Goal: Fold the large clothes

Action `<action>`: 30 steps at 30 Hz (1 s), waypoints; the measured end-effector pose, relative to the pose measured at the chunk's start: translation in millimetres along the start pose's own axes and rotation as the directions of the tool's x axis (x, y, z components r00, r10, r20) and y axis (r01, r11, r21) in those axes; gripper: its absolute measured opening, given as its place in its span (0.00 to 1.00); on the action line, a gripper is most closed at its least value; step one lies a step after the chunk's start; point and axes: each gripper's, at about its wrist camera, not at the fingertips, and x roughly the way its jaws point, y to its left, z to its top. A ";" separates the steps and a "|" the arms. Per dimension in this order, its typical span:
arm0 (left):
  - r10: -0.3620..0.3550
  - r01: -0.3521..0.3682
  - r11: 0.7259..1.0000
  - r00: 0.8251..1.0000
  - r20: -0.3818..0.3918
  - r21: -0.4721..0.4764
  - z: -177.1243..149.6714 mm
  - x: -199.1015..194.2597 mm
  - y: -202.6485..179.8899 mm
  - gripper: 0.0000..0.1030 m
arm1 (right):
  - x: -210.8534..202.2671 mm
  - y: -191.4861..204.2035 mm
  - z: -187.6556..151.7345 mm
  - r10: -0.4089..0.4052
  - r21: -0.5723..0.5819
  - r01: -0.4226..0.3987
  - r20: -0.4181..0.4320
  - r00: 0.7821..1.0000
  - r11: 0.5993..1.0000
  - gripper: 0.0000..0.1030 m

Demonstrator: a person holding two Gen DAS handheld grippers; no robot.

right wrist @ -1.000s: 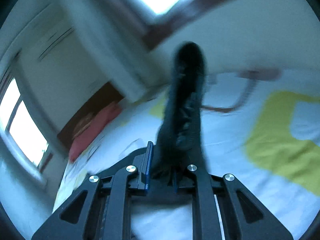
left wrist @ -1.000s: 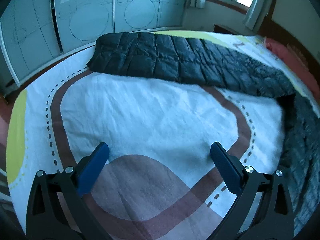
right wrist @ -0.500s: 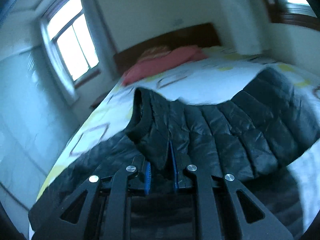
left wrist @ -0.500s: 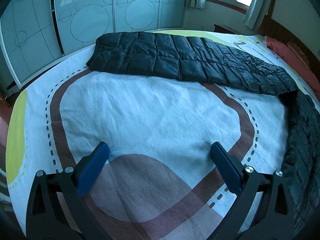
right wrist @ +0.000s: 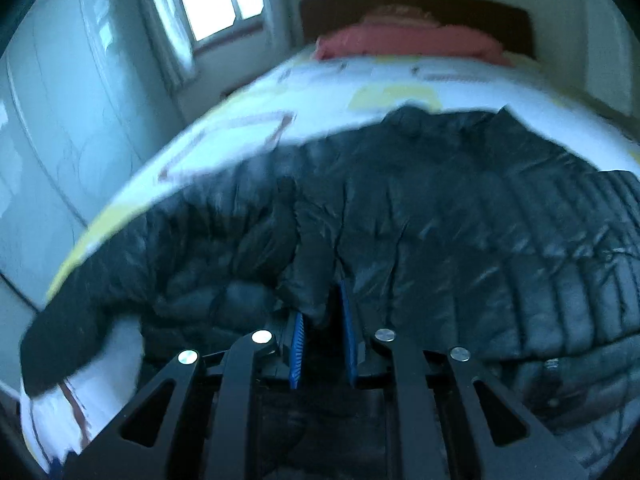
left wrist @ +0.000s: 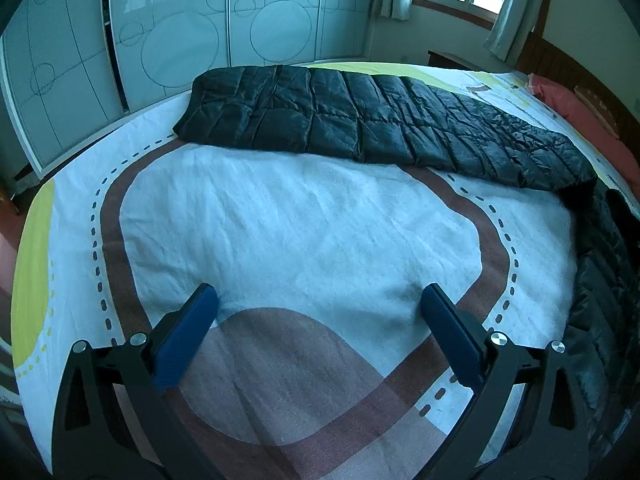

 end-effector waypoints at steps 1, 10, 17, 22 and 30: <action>0.001 -0.001 1.000 1.000 0.000 0.000 0.1 -0.1 0.3 0.98 | 5.6 4.8 -2.6 -0.017 -0.028 0.016 -0.020 1.000 0.999 0.32; 0.001 -0.001 1.000 1.000 0.001 0.001 -0.2 0.3 -0.1 0.98 | -64.2 -25.3 -3.5 0.114 -0.030 -0.111 0.125 0.986 0.993 0.77; 0.006 -0.006 1.000 1.000 0.002 0.005 -0.3 0.9 -0.8 0.98 | -111.8 -222.1 10.8 -0.219 0.256 0.173 0.162 0.962 0.951 0.39; 0.020 -0.020 1.000 1.000 0.003 0.014 1.0 2.7 -2.6 0.98 | -92.1 -327.3 -6.5 -0.318 0.392 0.279 0.038 0.947 0.877 0.38; 0.029 -0.029 0.999 1.000 0.006 0.021 0.2 1.9 -4.7 0.98 | -85.9 -324.0 10.7 -0.297 0.257 0.280 0.031 0.954 0.925 0.38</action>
